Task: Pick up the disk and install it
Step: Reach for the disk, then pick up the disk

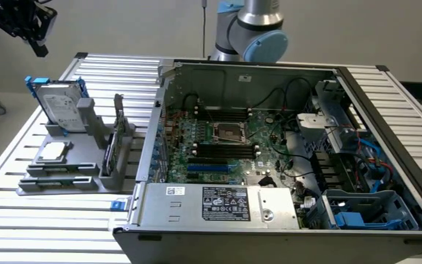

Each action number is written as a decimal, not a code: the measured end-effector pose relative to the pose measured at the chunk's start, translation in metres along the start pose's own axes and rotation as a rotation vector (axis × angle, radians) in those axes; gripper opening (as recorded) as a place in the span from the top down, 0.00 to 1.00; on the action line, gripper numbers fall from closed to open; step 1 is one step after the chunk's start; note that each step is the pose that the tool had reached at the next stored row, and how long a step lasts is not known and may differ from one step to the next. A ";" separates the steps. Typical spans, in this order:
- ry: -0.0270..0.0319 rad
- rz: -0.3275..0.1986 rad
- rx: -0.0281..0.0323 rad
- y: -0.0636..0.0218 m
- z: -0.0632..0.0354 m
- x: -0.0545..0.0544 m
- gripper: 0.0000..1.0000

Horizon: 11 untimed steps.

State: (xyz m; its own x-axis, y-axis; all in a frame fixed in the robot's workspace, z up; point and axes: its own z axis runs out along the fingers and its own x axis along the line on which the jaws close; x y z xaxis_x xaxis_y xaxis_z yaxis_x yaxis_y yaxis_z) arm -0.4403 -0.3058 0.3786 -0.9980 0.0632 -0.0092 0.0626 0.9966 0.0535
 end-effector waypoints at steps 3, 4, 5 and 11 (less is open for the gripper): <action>0.0000 0.000 0.0000 -0.0001 0.0000 0.001 0.89; 0.0000 0.000 0.0000 -0.0001 0.0000 0.001 0.89; 0.0000 0.000 0.0000 -0.0001 0.0000 0.001 0.89; -0.0001 0.000 0.0000 -0.0002 0.0000 0.002 0.89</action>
State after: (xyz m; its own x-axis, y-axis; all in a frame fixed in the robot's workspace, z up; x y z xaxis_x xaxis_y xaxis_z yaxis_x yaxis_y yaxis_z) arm -0.4424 -0.3058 0.3785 -0.9980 0.0630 -0.0093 0.0625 0.9966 0.0535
